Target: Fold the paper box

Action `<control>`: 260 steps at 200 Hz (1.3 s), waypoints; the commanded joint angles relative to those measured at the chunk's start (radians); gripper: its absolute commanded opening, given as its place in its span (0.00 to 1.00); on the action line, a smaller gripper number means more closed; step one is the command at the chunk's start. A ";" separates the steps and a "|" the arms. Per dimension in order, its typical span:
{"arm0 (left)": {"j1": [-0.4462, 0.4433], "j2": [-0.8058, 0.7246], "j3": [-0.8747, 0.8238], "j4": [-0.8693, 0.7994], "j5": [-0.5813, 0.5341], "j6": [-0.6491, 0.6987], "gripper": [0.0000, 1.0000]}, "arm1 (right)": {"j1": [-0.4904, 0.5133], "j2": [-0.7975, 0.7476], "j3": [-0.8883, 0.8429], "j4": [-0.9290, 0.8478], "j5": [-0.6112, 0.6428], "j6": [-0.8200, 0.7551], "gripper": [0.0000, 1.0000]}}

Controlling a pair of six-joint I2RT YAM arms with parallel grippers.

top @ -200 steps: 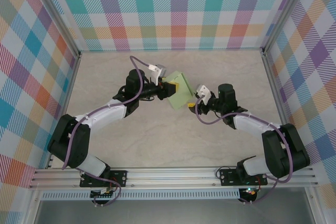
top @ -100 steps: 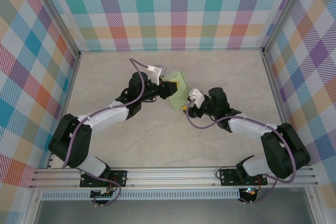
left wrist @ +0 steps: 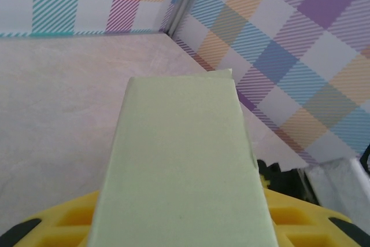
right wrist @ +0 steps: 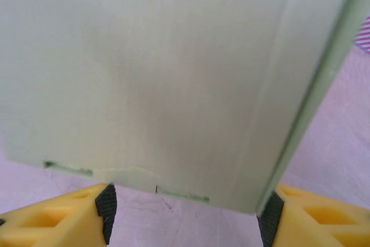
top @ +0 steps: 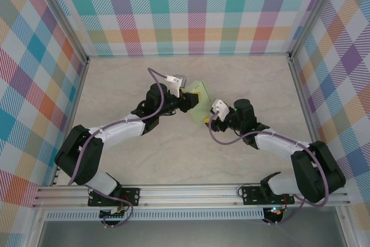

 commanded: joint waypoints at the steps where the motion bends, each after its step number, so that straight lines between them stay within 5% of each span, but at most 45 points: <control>1: -0.007 -0.005 0.008 -0.032 0.014 0.234 0.41 | -0.052 -0.084 0.006 0.064 -0.203 -0.030 0.67; 52: -0.035 -0.017 0.029 -0.159 0.098 0.467 0.41 | -0.080 -0.096 0.107 -0.049 -0.316 -0.064 0.71; 143: -0.039 0.016 0.036 -0.092 0.116 0.355 0.41 | -0.046 -0.036 0.176 -0.075 -0.362 -0.088 0.69; 203: -0.038 0.077 0.107 -0.185 0.087 0.311 0.37 | 0.112 -0.054 0.237 -0.275 -0.191 -0.282 0.69; 260: -0.039 0.093 0.107 -0.125 0.085 0.289 0.40 | 0.105 -0.064 0.204 -0.258 -0.149 -0.272 0.70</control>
